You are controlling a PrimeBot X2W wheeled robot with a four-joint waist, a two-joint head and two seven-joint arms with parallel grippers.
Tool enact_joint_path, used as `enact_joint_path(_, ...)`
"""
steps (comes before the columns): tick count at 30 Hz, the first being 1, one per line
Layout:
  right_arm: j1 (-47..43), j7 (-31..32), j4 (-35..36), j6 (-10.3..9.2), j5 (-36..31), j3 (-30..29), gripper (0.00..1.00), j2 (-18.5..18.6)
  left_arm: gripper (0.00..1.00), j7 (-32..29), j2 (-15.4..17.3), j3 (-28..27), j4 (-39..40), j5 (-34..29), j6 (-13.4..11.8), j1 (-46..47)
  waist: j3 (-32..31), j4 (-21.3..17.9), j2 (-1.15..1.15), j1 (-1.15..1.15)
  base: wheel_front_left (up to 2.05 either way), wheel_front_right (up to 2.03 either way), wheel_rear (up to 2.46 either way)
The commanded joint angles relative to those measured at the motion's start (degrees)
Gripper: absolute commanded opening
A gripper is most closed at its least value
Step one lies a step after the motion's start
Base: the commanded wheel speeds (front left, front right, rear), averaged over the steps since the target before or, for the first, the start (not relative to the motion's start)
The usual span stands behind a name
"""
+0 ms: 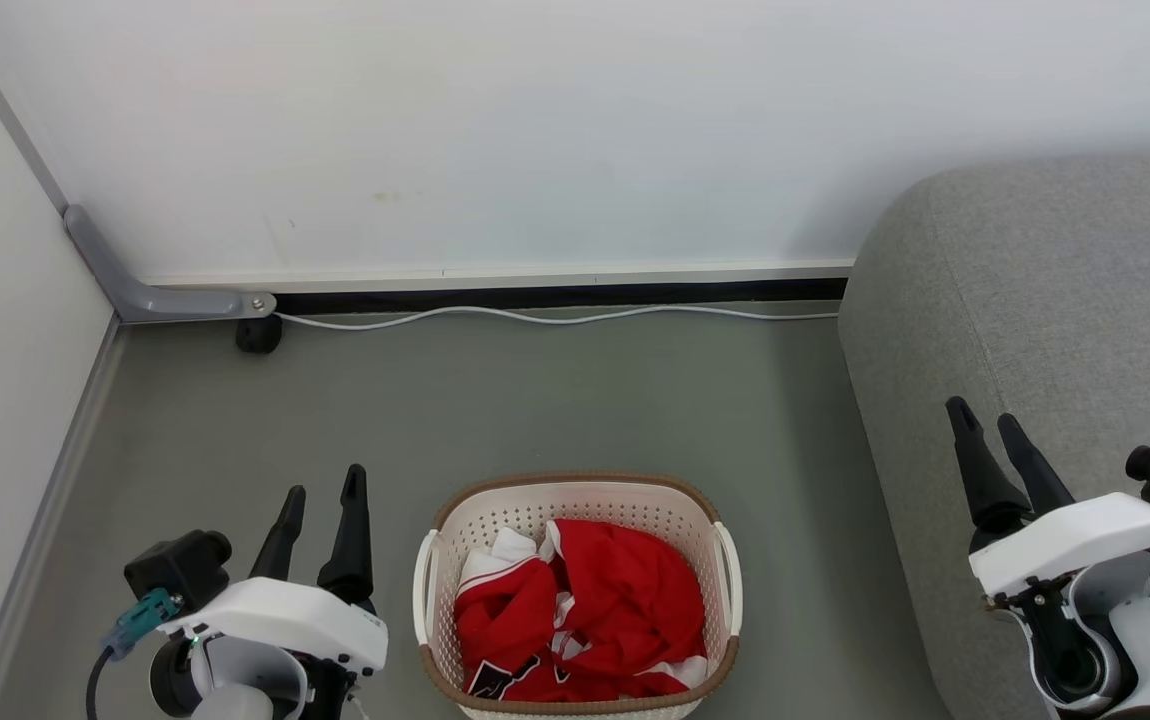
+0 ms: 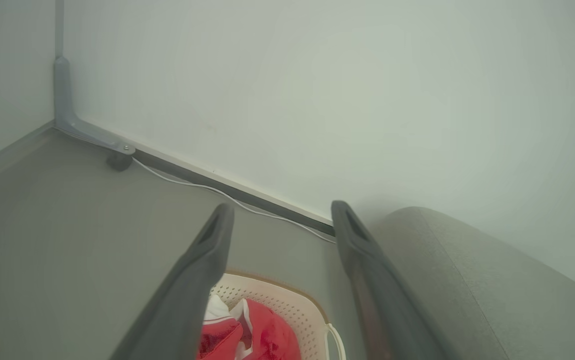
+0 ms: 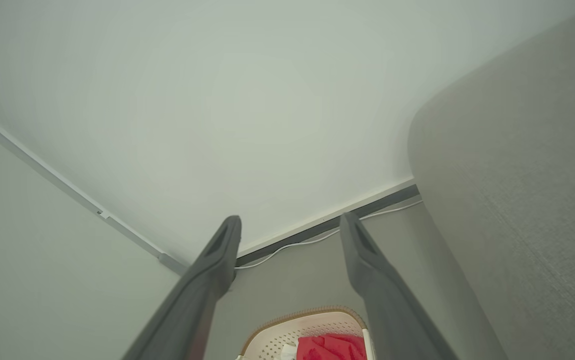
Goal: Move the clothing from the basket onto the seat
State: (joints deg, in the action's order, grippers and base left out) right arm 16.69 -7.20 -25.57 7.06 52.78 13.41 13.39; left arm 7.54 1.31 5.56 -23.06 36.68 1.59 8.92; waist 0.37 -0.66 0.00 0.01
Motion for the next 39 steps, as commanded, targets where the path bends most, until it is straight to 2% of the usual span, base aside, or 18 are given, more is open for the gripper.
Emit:
enact_joint_path(1, 2.95, -1.27, 0.73, 0.34, -1.71, 1.03, 1.00, 1.46, 1.00, 0.90, 0.92, -0.67, 0.92, -2.63, -0.62, 3.40, 0.01, 0.03, 0.00, 0.00, 0.00, 0.00, 0.00)
enact_joint_path(24, 6.79, -5.13, -2.92, 0.39, -15.63, 5.53, 1.00, 4.57, 1.00, 4.78, 1.30, 1.46, -0.86, -20.18, -5.11, 5.93, 0.26, 0.24, 0.00, 0.00, 0.00, 0.00, 0.00)
enact_joint_path(39, 8.71, -7.48, -5.13, 0.43, -23.57, 5.56, 1.00, 5.61, 1.00, 7.14, 1.53, 1.49, -2.32, -27.61, -7.67, 6.71, -0.05, 0.23, 0.00, 0.00, 0.00, 0.00, 0.00)
